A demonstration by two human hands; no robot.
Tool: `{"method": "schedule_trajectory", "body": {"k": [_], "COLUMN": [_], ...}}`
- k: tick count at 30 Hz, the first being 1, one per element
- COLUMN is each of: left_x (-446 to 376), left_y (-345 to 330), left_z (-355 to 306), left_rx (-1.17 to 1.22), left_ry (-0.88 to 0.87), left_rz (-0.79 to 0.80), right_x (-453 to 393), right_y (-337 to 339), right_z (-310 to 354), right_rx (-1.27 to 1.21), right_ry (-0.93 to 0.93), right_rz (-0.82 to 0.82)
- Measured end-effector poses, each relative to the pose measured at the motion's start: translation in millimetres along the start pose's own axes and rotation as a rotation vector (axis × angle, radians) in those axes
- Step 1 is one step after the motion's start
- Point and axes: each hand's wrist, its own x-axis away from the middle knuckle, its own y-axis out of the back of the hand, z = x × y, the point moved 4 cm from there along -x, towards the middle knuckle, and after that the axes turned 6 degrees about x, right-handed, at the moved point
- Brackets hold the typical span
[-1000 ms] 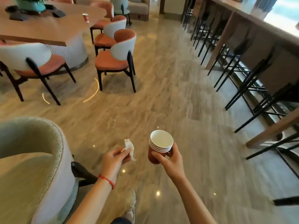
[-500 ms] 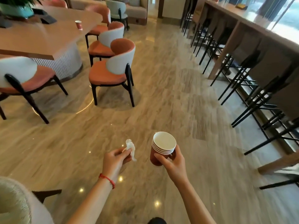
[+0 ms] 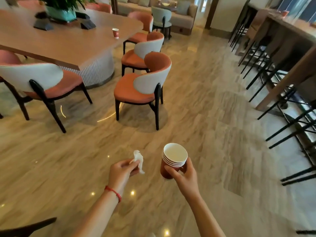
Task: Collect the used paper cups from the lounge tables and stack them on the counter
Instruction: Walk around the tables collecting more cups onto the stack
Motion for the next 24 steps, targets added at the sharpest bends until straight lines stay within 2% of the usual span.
{"method": "schedule_trajectory", "body": {"k": [8, 18, 24], "left_x": [-98, -265, -350], "left_y": [-11, -11, -24], "left_z": [-44, -117, -157], "left_rx": [0.068, 0.096, 0.065], "left_ry": [-0.017, -0.028, -0.029], "left_rz": [-0.117, -0.145, -0.099], "right_x": [-120, -284, -361], "right_y": [-55, -141, -172], "right_z": [16, 43, 57], "right_rx": [-0.003, -0.034, -0.056], "right_ry": [0.02, 0.048, 0.021], "right_rz": [0.128, 0.132, 0.095]}}
